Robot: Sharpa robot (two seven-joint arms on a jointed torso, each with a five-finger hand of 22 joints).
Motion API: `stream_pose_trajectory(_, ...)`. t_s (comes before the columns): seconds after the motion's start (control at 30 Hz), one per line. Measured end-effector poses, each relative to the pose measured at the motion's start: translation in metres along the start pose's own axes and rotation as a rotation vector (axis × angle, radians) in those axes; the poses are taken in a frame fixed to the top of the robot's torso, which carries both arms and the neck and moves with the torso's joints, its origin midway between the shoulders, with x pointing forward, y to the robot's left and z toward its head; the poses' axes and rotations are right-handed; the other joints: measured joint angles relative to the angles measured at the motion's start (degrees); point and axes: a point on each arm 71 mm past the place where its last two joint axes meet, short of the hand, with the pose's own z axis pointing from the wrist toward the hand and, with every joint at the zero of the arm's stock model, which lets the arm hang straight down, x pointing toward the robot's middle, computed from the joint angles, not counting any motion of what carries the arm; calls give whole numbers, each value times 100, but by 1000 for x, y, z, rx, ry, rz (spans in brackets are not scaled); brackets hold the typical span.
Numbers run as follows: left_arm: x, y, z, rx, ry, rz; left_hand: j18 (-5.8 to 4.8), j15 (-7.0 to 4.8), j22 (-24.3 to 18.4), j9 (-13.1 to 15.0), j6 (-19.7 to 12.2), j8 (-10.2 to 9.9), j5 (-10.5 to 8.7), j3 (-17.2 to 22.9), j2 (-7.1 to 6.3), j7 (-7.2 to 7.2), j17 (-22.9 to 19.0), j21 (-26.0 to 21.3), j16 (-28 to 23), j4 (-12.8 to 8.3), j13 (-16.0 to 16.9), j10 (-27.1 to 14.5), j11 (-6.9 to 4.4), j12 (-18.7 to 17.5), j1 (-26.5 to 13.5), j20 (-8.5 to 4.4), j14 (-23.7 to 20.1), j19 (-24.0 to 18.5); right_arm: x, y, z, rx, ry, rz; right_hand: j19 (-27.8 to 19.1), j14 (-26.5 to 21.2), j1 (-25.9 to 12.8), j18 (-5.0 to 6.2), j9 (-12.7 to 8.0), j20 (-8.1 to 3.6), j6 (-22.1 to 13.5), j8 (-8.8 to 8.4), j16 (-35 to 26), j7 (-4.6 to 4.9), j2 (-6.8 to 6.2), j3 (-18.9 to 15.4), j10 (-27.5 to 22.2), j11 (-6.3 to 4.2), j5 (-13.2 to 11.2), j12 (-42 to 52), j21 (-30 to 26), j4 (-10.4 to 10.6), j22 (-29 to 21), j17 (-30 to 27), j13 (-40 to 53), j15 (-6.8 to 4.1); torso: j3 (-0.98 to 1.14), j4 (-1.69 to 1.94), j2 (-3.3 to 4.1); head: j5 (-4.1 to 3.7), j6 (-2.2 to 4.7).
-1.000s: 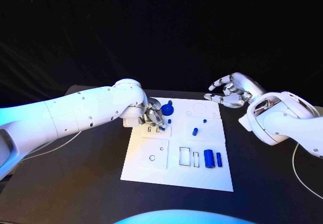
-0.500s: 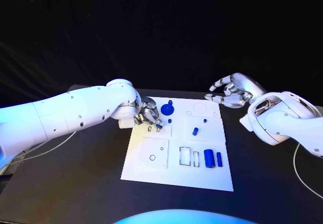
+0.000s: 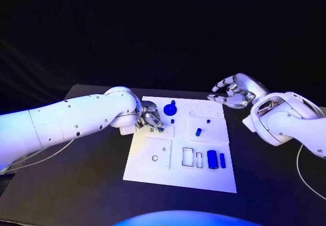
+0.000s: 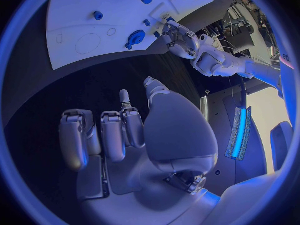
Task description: Assemble the parts on the task board
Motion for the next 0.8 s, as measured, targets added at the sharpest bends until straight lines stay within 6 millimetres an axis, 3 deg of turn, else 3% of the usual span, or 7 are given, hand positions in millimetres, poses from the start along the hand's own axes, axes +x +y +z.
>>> stream_pose_trajectory(0.07,1,-1,1,-1,-12,12,0,-20,6,1,-8,8,0,87,-11,-9,0,0,23,-87,43,39,-2,52,-12,0,-20,0,0,0,0,0,0,0,0,0,0,0,0,0,0,0,0,0,0,0,0,0,0,0,0,0,0,0,0,0,0,-4,2,2,3)
stream_pose_trajectory(0.4,5,-5,6,-8,-50,72,0,-41,22,1,-8,93,1,129,-15,-10,0,23,23,-57,39,49,-10,65,-61,1,0,0,1,0,0,0,2,0,0,0,0,0,-1,0,0,0,0,0,0,0,0,0,0,0,0,0,-1,4,0,0,1,-13,10,-4,-5)
stream_pose_trajectory(0.8,4,-5,7,-18,-73,125,1,-41,60,83,-29,205,163,158,-38,-32,0,45,23,-28,54,70,-31,145,-143,-19,0,20,1,0,0,0,4,-1,-22,0,0,0,3,-22,0,24,0,0,0,0,0,0,0,0,1,0,4,3,5,0,1,-5,7,-7,-31)
